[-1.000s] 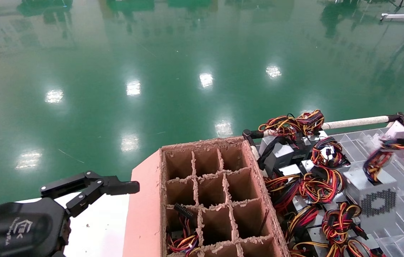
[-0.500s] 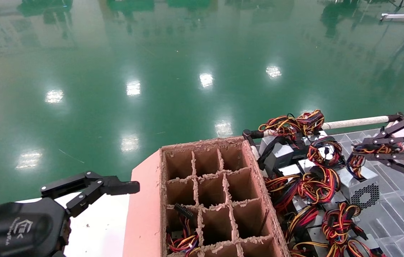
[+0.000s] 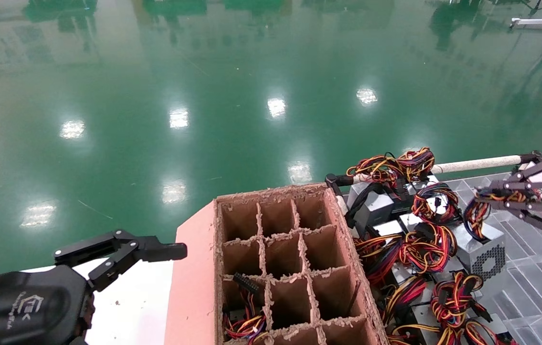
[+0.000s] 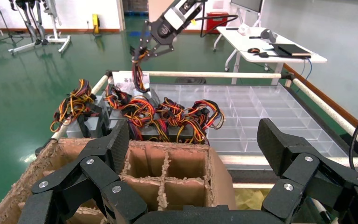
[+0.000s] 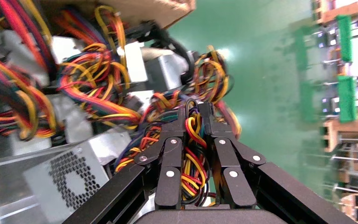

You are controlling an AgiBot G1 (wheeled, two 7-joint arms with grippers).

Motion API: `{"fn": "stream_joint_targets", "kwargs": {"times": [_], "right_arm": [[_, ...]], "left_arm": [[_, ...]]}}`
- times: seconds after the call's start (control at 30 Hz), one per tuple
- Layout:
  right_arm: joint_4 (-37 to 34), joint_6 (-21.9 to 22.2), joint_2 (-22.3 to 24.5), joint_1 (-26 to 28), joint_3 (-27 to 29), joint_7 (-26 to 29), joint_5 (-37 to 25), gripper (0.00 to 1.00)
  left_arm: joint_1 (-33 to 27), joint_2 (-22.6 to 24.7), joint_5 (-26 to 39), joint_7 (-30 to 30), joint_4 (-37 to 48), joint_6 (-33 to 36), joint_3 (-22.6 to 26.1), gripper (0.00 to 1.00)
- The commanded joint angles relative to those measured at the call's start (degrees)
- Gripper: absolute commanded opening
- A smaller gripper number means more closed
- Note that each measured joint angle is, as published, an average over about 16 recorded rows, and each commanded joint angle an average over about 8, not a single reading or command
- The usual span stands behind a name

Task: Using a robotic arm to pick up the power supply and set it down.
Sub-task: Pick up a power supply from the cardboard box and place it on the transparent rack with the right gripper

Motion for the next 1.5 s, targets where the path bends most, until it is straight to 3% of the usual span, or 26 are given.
{"fn": "stream_joint_targets", "kwargs": {"times": [0.03, 0.43, 0.73, 1.5], "right_arm": [[-0.5, 0.1, 0.0, 0.0, 0.5, -0.9, 0.9, 0.00], [-5.7, -0.5, -0.8, -2.9, 1.0, -3.9, 2.6, 0.00], [-9.2, -1.2, 1.5, -3.7, 0.8, -5.8, 2.3, 0.00], [-14.3, -3.2, 8.6, 1.7, -2.3, -10.8, -4.9, 0.00]], "left_arm": [[0.0, 0.0, 0.0, 0.0, 0.0, 0.0, 0.0, 1.00], [0.0, 0.0, 0.0, 0.0, 0.0, 0.0, 0.0, 1.00], [0.0, 0.0, -0.1, 0.0, 0.0, 0.0, 0.1, 1.00], [0.0, -0.1, -0.1, 0.1, 0.0, -0.1, 0.2, 1.00]]}}
